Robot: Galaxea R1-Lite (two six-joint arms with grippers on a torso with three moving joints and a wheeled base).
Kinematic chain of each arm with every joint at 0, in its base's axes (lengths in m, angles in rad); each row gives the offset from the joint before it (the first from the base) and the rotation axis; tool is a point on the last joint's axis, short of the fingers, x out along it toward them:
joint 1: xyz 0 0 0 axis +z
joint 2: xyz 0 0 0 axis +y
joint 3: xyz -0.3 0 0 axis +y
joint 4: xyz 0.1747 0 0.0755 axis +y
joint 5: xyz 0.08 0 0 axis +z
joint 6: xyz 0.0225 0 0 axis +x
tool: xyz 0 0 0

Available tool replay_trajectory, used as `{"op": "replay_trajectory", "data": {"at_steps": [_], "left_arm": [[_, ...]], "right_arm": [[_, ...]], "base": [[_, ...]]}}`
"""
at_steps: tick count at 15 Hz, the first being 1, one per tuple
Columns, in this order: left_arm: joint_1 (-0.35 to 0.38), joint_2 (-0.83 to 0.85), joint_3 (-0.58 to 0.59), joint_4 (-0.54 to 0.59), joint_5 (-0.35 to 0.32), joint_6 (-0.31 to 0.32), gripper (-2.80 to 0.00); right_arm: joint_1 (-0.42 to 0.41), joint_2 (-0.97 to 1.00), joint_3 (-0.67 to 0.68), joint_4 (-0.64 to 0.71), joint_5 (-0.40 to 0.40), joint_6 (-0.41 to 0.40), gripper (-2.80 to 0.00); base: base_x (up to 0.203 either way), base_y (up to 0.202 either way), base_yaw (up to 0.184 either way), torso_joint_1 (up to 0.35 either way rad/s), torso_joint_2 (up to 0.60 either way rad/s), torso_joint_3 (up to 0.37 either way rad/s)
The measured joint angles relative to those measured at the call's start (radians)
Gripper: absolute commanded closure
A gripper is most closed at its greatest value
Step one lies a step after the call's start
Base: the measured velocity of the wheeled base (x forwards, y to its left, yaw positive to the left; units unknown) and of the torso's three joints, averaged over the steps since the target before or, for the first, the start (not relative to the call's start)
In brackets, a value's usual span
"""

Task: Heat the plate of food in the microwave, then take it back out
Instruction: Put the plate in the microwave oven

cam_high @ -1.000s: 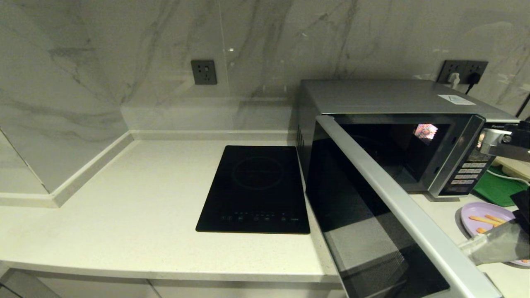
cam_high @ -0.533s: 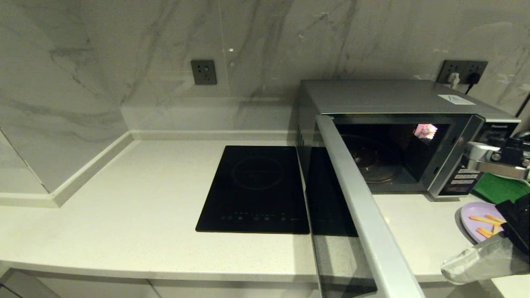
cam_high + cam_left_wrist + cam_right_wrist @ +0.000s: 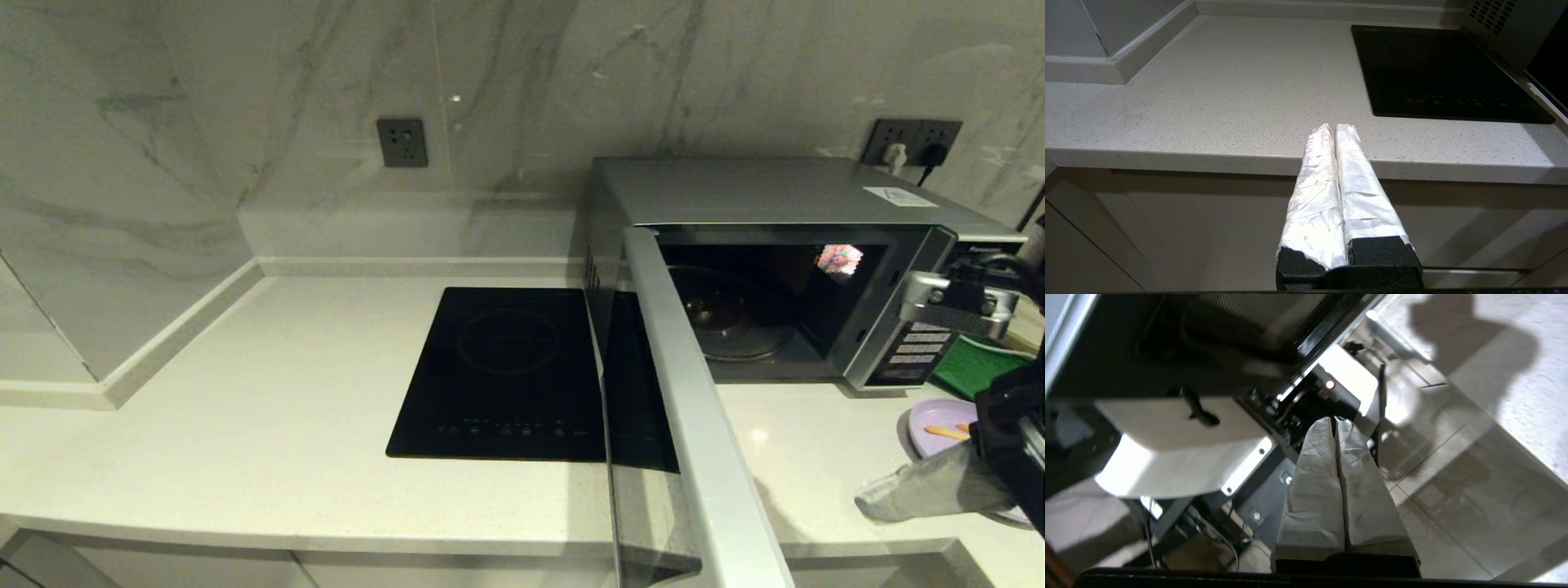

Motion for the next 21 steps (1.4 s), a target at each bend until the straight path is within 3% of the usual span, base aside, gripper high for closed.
{"op": "replay_trajectory", "data": {"at_steps": [6, 8, 11, 12, 14, 16, 18, 21], "left_arm": [[0.0, 0.0, 0.0, 0.0, 0.0, 0.0, 0.0], [0.0, 0.0, 0.0, 0.0, 0.0, 0.0, 0.0], [0.0, 0.0, 0.0, 0.0, 0.0, 0.0, 0.0], [0.0, 0.0, 0.0, 0.0, 0.0, 0.0, 0.0], [0.0, 0.0, 0.0, 0.0, 0.0, 0.0, 0.0], [0.0, 0.0, 0.0, 0.0, 0.0, 0.0, 0.0], [0.0, 0.0, 0.0, 0.0, 0.0, 0.0, 0.0], [0.0, 0.0, 0.0, 0.0, 0.0, 0.0, 0.0]], "right_arm": [[0.017, -0.011, -0.003, -0.023, -0.043, 0.056, 0.0], [0.019, 0.008, -0.015, -0.035, -0.174, 0.185, 0.0], [-0.006, 0.096, -0.055, -0.023, -0.487, 0.536, 0.0], [-0.052, 0.135, -0.068, -0.007, -0.596, 0.672, -2.8], [-0.185, 0.188, -0.086, 0.004, -0.708, 0.857, -2.8], [-0.334, 0.228, -0.097, 0.006, -0.719, 0.977, -2.8], [-0.499, 0.25, -0.103, 0.004, -0.685, 1.024, -2.8], [-0.782, 0.268, -0.102, -0.024, -0.566, 0.992, -2.8]], "base": [[0.0, 0.0, 0.0, 0.0, 0.0, 0.0], [0.0, 0.0, 0.0, 0.0, 0.0, 0.0], [0.0, 0.0, 0.0, 0.0, 0.0, 0.0], [0.0, 0.0, 0.0, 0.0, 0.0, 0.0], [0.0, 0.0, 0.0, 0.0, 0.0, 0.0], [0.0, 0.0, 0.0, 0.0, 0.0, 0.0], [0.0, 0.0, 0.0, 0.0, 0.0, 0.0], [0.0, 0.0, 0.0, 0.0, 0.0, 0.0]]}}
